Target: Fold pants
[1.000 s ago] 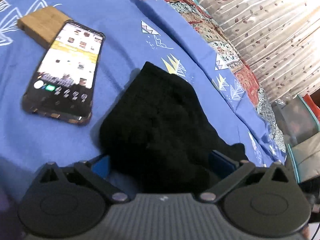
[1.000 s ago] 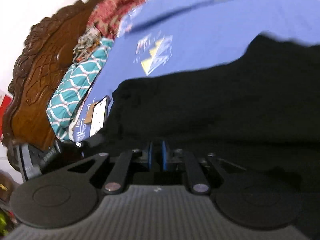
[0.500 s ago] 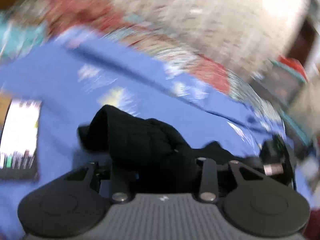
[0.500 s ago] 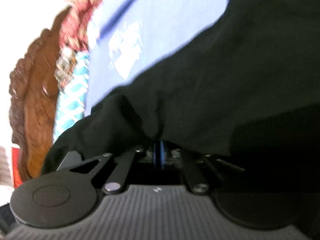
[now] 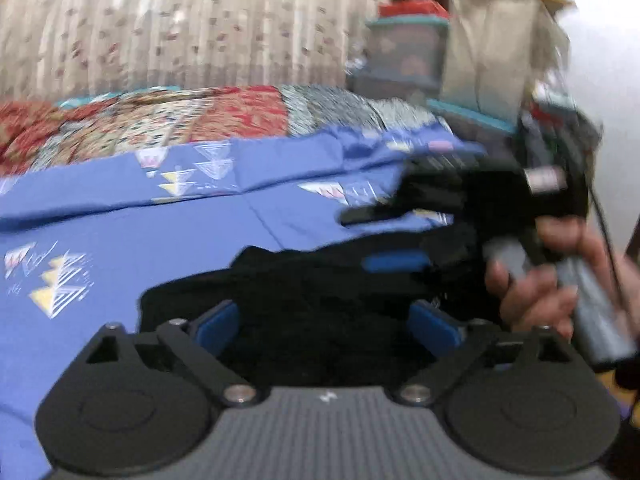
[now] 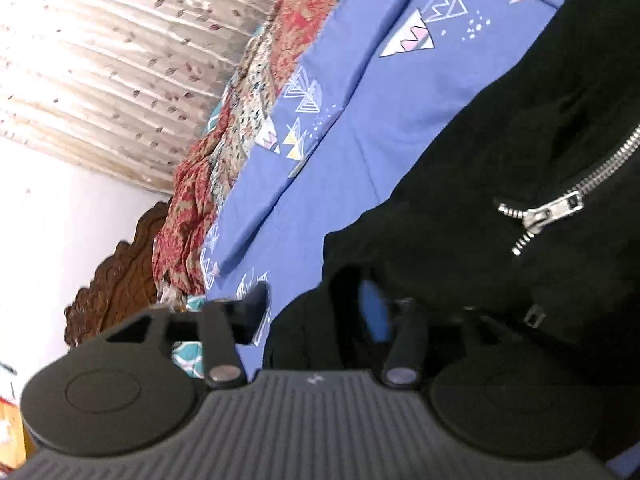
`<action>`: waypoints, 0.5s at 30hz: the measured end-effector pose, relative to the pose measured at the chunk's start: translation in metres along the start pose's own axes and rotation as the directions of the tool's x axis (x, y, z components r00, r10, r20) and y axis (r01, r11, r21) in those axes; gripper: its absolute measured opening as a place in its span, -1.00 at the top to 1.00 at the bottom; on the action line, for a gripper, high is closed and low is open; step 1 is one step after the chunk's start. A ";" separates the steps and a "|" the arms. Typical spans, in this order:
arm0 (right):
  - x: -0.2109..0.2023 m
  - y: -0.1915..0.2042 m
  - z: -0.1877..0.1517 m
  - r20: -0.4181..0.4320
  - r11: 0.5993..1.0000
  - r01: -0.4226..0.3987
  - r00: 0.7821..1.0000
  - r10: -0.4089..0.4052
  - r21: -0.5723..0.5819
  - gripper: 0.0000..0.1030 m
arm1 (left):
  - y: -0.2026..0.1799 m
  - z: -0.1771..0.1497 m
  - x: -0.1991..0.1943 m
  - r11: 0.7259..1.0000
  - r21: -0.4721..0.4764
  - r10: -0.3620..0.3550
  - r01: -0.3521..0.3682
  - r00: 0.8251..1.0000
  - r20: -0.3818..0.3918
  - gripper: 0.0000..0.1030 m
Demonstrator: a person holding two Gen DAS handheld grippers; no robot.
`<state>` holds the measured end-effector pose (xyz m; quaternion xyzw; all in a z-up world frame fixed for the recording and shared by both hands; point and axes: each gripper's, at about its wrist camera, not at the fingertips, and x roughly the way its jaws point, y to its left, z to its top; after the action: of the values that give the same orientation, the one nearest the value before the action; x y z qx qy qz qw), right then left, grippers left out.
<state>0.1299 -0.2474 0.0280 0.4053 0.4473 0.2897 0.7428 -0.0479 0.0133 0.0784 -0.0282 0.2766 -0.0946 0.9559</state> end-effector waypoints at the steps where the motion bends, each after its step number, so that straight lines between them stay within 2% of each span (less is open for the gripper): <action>1: 0.002 0.001 -0.004 -0.011 1.000 0.011 1.000 -0.011 -0.028 -0.56 | 0.013 0.001 -0.010 0.999 -0.049 0.003 -0.003 1.000 0.009 -0.90; 4: 0.015 0.003 -0.012 -0.042 0.988 0.072 0.996 -0.078 -0.135 -0.61 | 0.057 -0.002 -0.027 0.974 -0.220 0.066 -0.062 0.998 0.011 -0.83; 6: 0.029 0.004 -0.019 -0.101 0.977 0.101 0.987 -0.122 -0.187 -0.62 | 0.081 -0.005 -0.027 0.942 -0.315 0.113 -0.116 0.993 -0.027 -0.59; 7: 0.040 0.004 -0.025 -0.142 0.974 0.087 0.983 -0.118 -0.209 -0.61 | 0.094 -0.008 -0.025 0.921 -0.363 0.128 -0.140 0.990 -0.055 -0.51; 8: 0.047 0.007 -0.032 -0.179 0.969 0.070 0.977 -0.114 -0.238 -0.57 | 0.104 -0.011 -0.021 0.897 -0.412 0.135 -0.157 0.987 -0.082 -0.34; 9: 0.050 0.013 -0.041 -0.206 0.956 0.063 0.971 -0.126 -0.286 -0.26 | 0.110 -0.014 -0.017 0.877 -0.451 0.134 -0.167 0.985 -0.105 -0.18; 10: 0.056 0.024 -0.052 -0.216 0.922 0.075 0.962 -0.168 -0.380 0.16 | 0.114 -0.016 -0.013 0.865 -0.471 0.130 -0.172 0.984 -0.120 -0.09; 12: 0.056 0.037 -0.061 -0.173 0.854 0.106 0.960 -0.222 -0.510 0.37 | 0.111 -0.017 0.000 0.862 -0.474 0.120 -0.181 0.981 -0.155 0.11; 15: 0.034 0.052 -0.059 -0.017 0.780 0.134 0.983 -0.182 -0.612 0.39 | 0.093 -0.013 0.013 0.891 -0.424 0.105 -0.162 0.982 -0.155 0.11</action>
<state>0.0876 -0.1743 0.0420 0.0952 0.3904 0.3697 0.8377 -0.0284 0.1019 0.0509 -0.2157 0.3528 0.0341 0.9099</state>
